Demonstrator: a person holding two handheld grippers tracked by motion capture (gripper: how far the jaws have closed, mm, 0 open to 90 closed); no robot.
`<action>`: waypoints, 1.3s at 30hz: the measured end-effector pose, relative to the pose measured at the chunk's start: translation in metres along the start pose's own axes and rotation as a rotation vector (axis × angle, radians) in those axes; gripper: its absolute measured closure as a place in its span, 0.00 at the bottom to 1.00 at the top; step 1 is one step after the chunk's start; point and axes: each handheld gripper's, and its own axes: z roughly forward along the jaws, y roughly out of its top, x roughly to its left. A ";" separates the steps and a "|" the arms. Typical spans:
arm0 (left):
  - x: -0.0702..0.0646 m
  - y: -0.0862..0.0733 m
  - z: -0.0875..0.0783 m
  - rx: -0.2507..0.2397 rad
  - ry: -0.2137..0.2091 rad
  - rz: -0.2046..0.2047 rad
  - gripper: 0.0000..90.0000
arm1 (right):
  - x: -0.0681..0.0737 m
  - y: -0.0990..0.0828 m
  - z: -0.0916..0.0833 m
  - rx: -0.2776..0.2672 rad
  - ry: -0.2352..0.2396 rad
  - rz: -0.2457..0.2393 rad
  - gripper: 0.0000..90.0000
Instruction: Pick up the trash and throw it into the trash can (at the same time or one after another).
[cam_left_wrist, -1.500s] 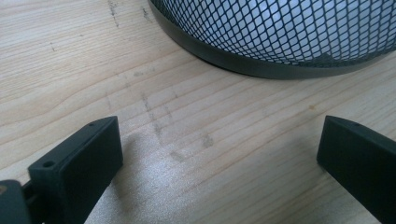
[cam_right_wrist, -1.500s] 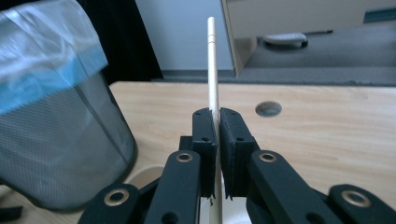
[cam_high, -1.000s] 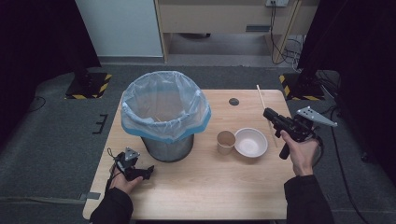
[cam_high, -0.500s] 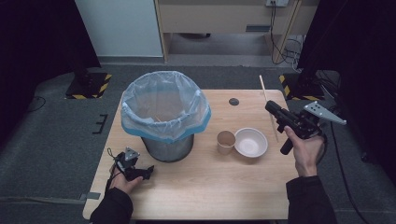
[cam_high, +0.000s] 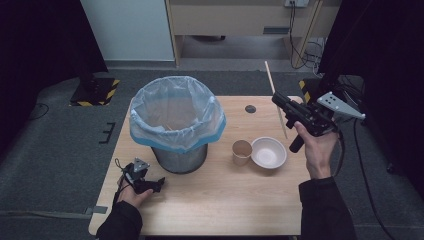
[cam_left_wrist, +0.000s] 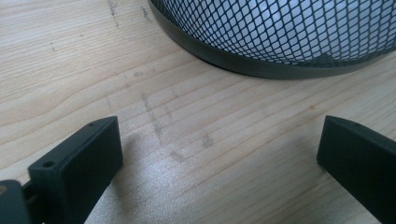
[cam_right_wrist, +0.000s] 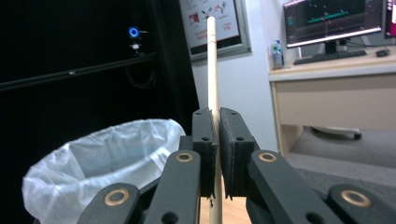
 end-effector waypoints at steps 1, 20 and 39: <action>0.000 0.000 0.000 0.000 0.000 0.000 0.00 | 0.003 0.002 0.003 -0.005 0.006 -0.003 0.95; 0.000 0.000 0.000 0.000 0.000 0.000 0.00 | 0.040 0.031 0.044 -0.057 0.099 -0.020 0.95; 0.000 0.000 0.000 -0.002 -0.002 0.002 0.00 | 0.072 0.034 0.098 -0.052 0.165 -0.032 0.95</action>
